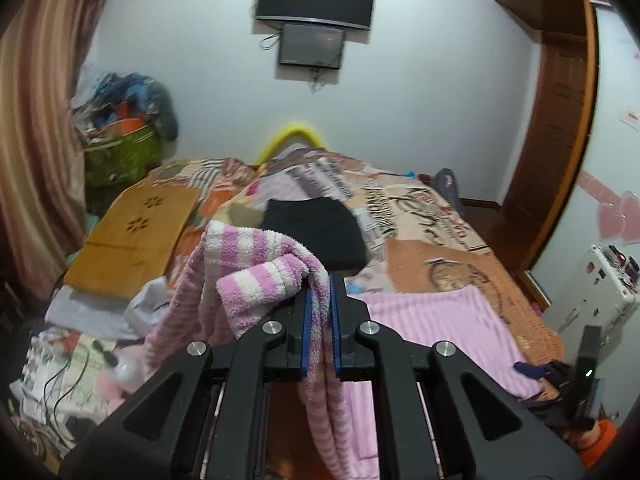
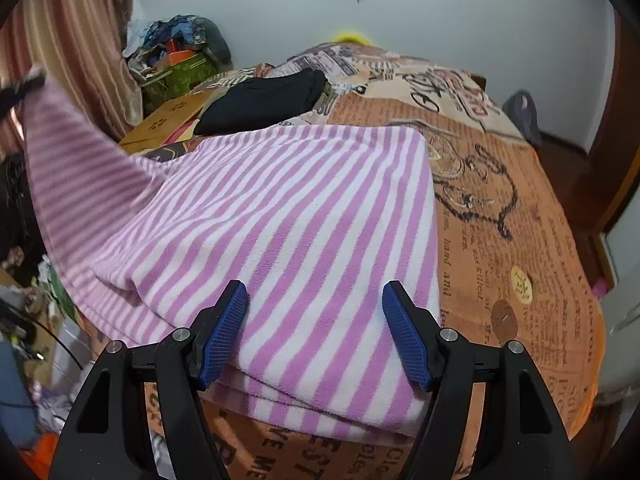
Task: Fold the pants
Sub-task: 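Grasp the folded cloth end with the left tool and lift it, then fold the held striped end over the cloth with the left tool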
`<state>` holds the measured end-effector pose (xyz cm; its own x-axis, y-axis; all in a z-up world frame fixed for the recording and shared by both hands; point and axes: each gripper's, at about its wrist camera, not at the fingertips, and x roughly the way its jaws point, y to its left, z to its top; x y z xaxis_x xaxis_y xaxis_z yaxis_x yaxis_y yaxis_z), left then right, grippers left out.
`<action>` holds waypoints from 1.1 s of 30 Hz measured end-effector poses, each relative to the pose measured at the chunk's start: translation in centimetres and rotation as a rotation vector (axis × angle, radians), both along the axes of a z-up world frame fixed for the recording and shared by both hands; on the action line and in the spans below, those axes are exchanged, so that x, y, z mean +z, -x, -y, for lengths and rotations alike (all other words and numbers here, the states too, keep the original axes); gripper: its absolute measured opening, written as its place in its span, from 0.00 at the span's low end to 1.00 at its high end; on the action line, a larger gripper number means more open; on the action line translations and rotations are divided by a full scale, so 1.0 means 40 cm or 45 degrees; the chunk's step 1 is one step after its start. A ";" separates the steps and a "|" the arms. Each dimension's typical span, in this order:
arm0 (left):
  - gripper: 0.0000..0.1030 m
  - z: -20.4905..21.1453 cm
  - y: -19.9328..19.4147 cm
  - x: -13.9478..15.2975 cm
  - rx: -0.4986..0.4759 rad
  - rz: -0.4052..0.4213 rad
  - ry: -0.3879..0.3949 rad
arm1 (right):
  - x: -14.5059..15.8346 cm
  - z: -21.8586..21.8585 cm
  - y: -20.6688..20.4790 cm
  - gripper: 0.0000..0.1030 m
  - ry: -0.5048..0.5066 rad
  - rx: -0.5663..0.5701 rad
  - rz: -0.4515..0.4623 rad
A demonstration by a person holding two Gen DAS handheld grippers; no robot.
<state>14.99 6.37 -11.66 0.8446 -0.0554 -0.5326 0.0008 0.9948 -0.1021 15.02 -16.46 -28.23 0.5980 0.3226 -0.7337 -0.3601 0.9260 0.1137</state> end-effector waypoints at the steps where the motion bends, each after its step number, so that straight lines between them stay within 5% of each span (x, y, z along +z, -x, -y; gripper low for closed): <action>1: 0.07 0.022 -0.013 0.010 -0.023 0.004 -0.008 | 0.001 -0.002 0.003 0.66 0.007 0.008 0.010; 9: 0.07 0.197 -0.062 0.065 -0.217 0.054 -0.078 | 0.043 0.079 0.028 0.65 -0.087 -0.040 0.061; 16: 0.07 0.367 -0.073 0.040 -0.423 0.015 -0.109 | 0.024 0.161 0.033 0.65 -0.109 -0.143 0.022; 21: 0.07 0.469 -0.072 -0.032 -0.563 -0.094 -0.132 | -0.018 0.167 0.028 0.65 -0.123 -0.142 -0.041; 33: 0.07 0.631 -0.063 -0.289 -0.772 -0.423 -0.120 | 0.044 0.329 0.094 0.65 -0.171 -0.371 0.039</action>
